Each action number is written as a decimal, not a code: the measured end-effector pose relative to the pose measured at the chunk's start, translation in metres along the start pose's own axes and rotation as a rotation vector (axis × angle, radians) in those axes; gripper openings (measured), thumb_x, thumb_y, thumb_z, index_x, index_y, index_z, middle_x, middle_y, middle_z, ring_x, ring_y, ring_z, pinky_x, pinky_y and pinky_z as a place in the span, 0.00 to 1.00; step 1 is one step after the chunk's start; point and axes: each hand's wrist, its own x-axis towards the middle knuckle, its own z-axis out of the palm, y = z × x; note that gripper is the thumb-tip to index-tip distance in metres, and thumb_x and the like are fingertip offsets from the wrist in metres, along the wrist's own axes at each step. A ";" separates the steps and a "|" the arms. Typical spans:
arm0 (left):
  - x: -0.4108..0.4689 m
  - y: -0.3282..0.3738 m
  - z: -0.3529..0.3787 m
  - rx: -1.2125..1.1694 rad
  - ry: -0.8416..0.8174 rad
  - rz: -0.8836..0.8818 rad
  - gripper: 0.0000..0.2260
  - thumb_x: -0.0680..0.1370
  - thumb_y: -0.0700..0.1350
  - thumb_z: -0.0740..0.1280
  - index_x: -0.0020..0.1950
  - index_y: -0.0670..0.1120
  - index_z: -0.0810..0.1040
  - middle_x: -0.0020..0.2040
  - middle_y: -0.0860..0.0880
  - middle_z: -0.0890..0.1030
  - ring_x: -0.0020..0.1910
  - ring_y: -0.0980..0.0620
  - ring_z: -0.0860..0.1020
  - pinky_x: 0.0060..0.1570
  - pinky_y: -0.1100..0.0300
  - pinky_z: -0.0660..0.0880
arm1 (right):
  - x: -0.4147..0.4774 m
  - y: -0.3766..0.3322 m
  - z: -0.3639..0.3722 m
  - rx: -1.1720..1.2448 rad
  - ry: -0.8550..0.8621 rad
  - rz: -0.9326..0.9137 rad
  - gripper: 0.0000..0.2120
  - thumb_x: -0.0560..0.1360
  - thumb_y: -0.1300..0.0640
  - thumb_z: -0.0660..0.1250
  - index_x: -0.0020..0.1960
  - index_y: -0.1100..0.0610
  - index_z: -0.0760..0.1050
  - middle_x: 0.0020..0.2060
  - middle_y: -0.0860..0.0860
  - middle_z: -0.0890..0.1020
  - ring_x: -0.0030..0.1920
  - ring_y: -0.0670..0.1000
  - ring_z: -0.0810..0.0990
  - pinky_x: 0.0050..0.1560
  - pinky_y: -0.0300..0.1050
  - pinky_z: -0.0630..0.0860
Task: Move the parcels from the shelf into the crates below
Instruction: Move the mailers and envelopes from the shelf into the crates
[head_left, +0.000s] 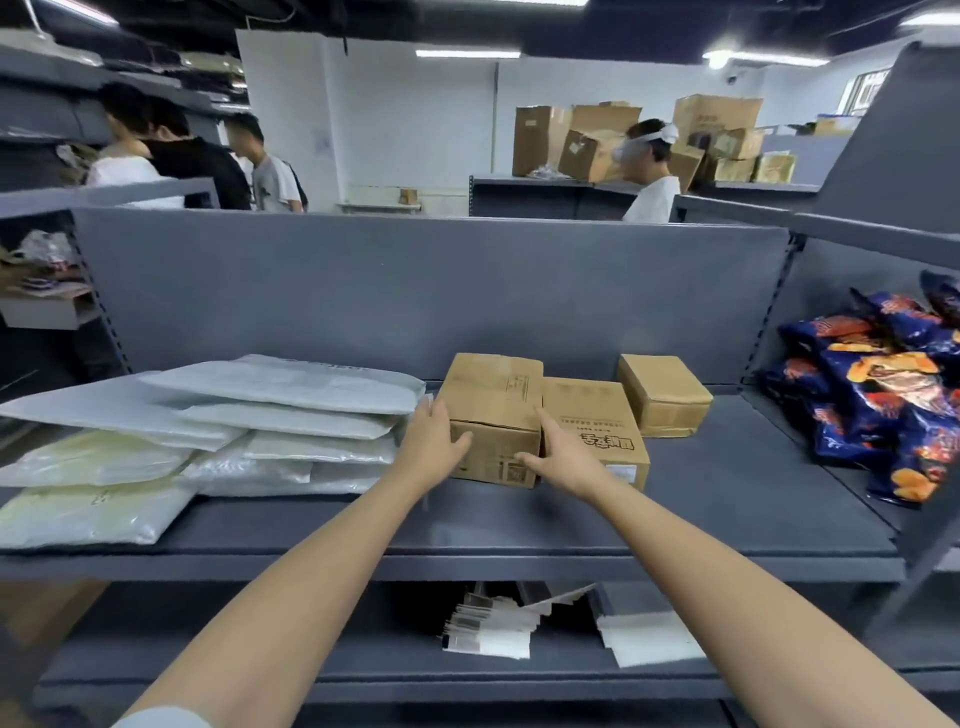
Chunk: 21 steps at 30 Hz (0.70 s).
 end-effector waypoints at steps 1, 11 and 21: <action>0.001 0.002 0.001 0.015 -0.015 -0.025 0.29 0.77 0.47 0.65 0.74 0.40 0.57 0.72 0.40 0.61 0.68 0.41 0.66 0.65 0.53 0.65 | 0.002 0.000 0.002 0.010 -0.026 -0.001 0.37 0.78 0.56 0.65 0.77 0.56 0.45 0.72 0.55 0.65 0.67 0.56 0.70 0.64 0.45 0.69; 0.007 0.006 0.004 -0.061 -0.053 -0.113 0.38 0.65 0.51 0.65 0.73 0.47 0.58 0.67 0.45 0.68 0.65 0.44 0.70 0.63 0.50 0.70 | 0.008 0.012 0.014 0.129 -0.054 -0.044 0.40 0.75 0.59 0.67 0.78 0.56 0.46 0.76 0.54 0.58 0.73 0.54 0.63 0.70 0.41 0.60; -0.036 0.029 -0.038 -0.184 0.191 0.040 0.35 0.71 0.46 0.72 0.74 0.49 0.60 0.64 0.46 0.71 0.67 0.46 0.65 0.66 0.53 0.66 | -0.022 0.017 -0.021 0.065 0.185 -0.360 0.57 0.66 0.54 0.77 0.77 0.52 0.36 0.78 0.48 0.46 0.77 0.48 0.48 0.76 0.44 0.52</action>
